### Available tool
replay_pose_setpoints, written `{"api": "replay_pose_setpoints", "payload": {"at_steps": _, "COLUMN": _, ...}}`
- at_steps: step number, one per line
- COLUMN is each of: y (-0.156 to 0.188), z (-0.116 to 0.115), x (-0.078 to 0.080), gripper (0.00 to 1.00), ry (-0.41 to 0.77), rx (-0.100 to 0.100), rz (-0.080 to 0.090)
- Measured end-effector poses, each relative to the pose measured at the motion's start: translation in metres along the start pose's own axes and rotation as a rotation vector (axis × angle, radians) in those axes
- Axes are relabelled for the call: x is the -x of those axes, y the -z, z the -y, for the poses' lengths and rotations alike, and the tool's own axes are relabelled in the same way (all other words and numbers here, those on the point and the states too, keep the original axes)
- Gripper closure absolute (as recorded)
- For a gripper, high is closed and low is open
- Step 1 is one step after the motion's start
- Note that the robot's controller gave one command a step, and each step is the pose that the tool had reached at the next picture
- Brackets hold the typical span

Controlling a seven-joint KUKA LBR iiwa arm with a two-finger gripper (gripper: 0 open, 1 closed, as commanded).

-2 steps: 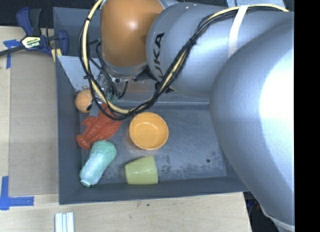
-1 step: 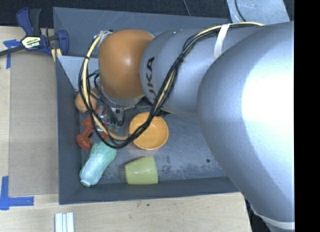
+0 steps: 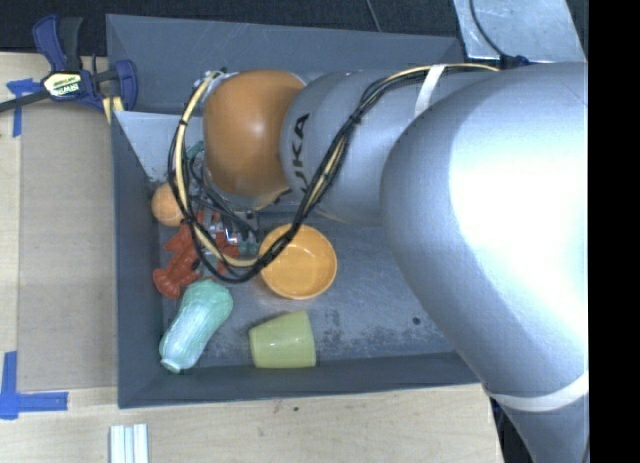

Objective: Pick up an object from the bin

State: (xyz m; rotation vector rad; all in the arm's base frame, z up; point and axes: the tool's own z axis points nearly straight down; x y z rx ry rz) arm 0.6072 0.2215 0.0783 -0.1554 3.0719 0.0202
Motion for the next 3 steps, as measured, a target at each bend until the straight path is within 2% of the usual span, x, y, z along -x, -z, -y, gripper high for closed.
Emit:
{"api": "replay_pose_setpoints", "payload": {"at_steps": 1, "y": 0.0537, "z": 0.0036, "x": -0.0290, "gripper": 0.00, "ry": -0.185, "rx": -0.005, "rz": -0.029}}
{"api": "replay_pose_setpoints", "payload": {"at_steps": 2, "y": 0.0498, "z": 0.0040, "x": -0.0280, "gripper": 0.00, "ry": -0.178, "rx": -0.006, "rz": -0.030}}
{"api": "replay_pose_setpoints", "payload": {"at_steps": 3, "y": 0.0535, "z": 0.0013, "x": -0.0260, "gripper": 0.00, "ry": -0.132, "rx": -0.009, "rz": -0.038}}
